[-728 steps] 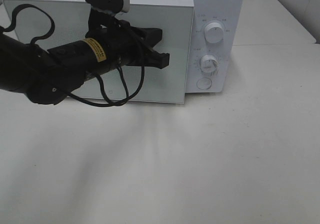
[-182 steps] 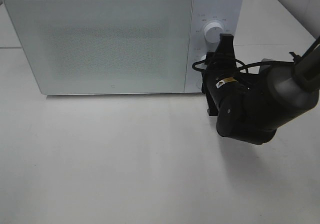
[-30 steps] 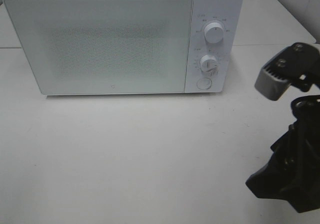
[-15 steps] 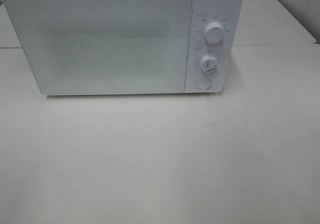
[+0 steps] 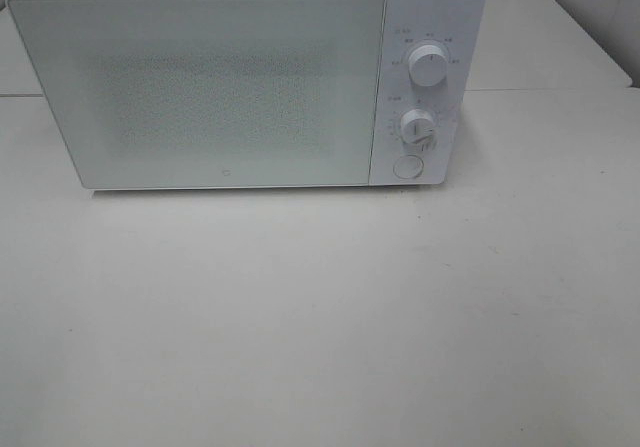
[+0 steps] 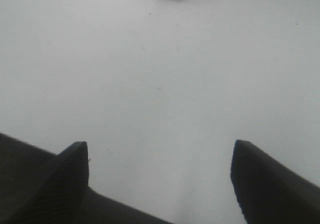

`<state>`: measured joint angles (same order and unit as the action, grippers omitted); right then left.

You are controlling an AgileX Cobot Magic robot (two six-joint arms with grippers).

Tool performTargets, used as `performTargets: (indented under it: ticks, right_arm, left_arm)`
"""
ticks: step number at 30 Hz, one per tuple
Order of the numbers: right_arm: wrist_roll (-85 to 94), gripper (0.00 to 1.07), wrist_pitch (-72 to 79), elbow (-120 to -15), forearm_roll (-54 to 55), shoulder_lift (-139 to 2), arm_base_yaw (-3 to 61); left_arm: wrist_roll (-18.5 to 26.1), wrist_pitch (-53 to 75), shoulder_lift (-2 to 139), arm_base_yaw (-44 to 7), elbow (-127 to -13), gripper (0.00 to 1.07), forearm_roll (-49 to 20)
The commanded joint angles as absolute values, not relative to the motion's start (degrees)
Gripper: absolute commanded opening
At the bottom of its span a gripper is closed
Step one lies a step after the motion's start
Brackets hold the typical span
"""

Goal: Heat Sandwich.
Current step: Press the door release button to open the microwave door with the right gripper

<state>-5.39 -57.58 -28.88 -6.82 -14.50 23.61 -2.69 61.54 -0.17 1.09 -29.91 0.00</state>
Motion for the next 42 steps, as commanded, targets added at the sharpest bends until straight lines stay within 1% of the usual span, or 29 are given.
performTargets:
  ticks: [1,3,4,6,7,12,16,32,36,42]
  right_arm:
    - [-5.3,0.76,-57.3,-28.6,-7.2,-11.1,19.4]
    - [-5.3,0.76,-57.3,-28.6,-7.2,-10.1,18.2]
    - [-5.3,0.76,-57.3,-28.6,-7.2,-8.4,15.9]
    - [-5.3,0.76,-57.3,-28.6,-7.2,-6.9,13.6]
    - [-5.3,0.76,-57.3,-28.6,-7.1,-5.0,11.0]
    - [-4.9,0.76,-57.2,-28.6,-6.9,-2.3,7.8]
    - [-4.2,0.76,-57.2,-28.6,-6.6,1.7,3.8]
    - [-2.8,0.76,-56.7,-28.9,-5.4,1.7,3.8]
    - [-3.9,0.76,-54.5,-30.7,-5.4,0.5,3.8]
    - [-4.8,0.76,-48.8,-31.6,-5.4,-4.9,3.8]
  left_arm:
    - [-2.7,61.1,-1.3,1.3,-29.7,1.0,-0.4]
    - [-2.7,61.1,-1.3,1.3,-29.7,1.0,-0.4]
    - [-2.7,61.1,-1.3,1.3,-29.7,1.0,-0.4]
    - [-2.7,61.1,-1.3,1.3,-29.7,1.0,-0.4]
    - [-2.7,61.1,-1.3,1.3,-29.7,1.0,-0.4]
    - [-2.7,61.1,-1.3,1.3,-29.7,1.0,-0.4]
    - [-2.7,61.1,-1.3,1.3,-29.7,1.0,-0.4]
    - [-2.7,61.1,-0.6,1.3,-29.7,1.0,-0.4]
    - [-2.7,61.1,-0.6,1.3,-29.7,1.0,-0.4]
    - [-2.7,61.1,-0.6,1.3,-29.7,1.0,-0.4]
